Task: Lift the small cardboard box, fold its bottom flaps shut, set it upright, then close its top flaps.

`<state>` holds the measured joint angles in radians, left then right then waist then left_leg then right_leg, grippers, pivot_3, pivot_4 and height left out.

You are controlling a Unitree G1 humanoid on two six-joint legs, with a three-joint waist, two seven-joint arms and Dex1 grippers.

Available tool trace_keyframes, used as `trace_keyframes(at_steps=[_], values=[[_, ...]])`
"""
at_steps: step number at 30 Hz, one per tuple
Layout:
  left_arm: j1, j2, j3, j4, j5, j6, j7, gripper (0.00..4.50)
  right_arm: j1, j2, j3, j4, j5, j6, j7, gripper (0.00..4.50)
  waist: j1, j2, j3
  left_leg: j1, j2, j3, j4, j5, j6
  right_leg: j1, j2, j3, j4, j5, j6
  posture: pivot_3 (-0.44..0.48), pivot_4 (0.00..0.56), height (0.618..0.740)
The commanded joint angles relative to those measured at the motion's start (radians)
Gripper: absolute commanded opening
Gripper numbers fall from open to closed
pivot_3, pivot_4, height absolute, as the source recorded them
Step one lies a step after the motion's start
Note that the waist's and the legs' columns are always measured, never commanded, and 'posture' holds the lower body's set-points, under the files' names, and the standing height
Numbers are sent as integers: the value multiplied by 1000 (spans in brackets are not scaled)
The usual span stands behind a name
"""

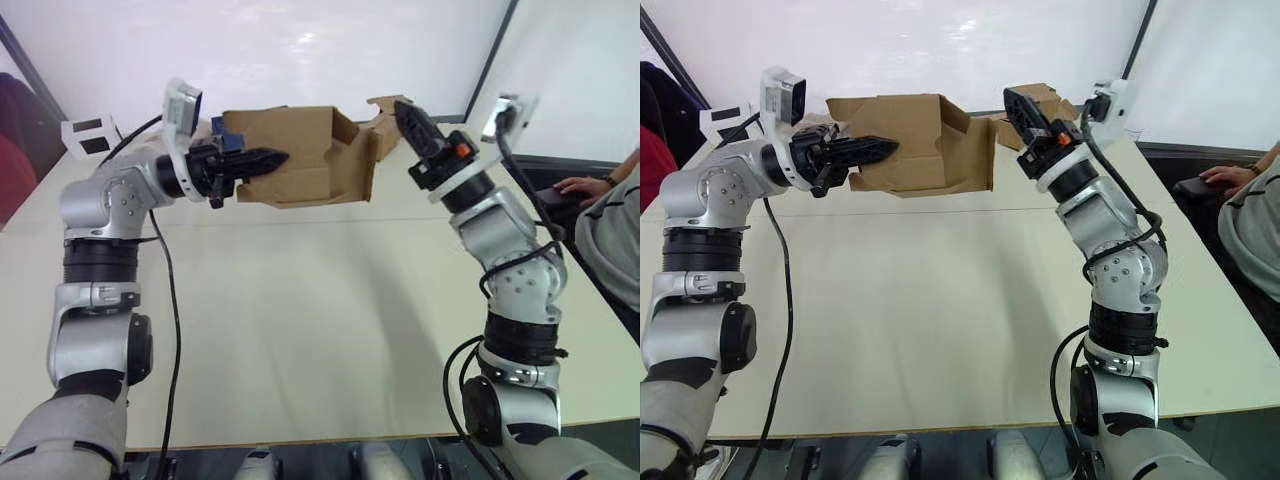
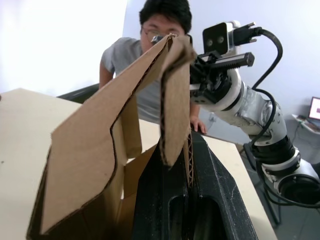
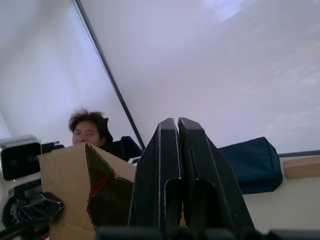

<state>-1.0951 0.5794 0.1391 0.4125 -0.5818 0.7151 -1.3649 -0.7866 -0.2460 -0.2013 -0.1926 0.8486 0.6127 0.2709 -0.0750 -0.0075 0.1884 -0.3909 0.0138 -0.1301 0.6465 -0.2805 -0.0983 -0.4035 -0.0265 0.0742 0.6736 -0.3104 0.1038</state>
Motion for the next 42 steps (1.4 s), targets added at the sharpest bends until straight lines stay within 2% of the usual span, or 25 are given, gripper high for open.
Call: trace_keyframes(at_steps=[1, 13, 23, 42], values=[[-5, 4, 15, -53, -31, -3, 10, 0, -6, -1, 83, -42, -53, -23, 62, 61, -2, 0, 0, 0, 0, 0, 0, 0, 0, 0, 0, 0, 0, 0, 0, 0, 150, 740], [45, 30, -9, -134, -73, 45, -13, 0, 11, 11, 116, -51, -49, -11, 137, 61, 3, 0, 0, 0, 0, 0, 0, 0, 0, -1, 0, 0, 1, 0, 0, 0, 150, 740], [49, 14, -11, -146, -88, 46, -8, 0, 6, 30, 147, -56, -53, 3, 161, 61, 3, 0, 0, 0, 0, 0, 0, 0, 0, -1, 0, 0, 2, 0, 0, 0, 150, 740], [22, 27, 10, -90, -94, 46, -5, 0, 43, -4, 126, -81, -74, 28, 180, 61, 3, 0, 0, 0, 0, 0, 0, 0, 0, -1, 0, 0, 2, 0, 0, 0, 150, 740]])
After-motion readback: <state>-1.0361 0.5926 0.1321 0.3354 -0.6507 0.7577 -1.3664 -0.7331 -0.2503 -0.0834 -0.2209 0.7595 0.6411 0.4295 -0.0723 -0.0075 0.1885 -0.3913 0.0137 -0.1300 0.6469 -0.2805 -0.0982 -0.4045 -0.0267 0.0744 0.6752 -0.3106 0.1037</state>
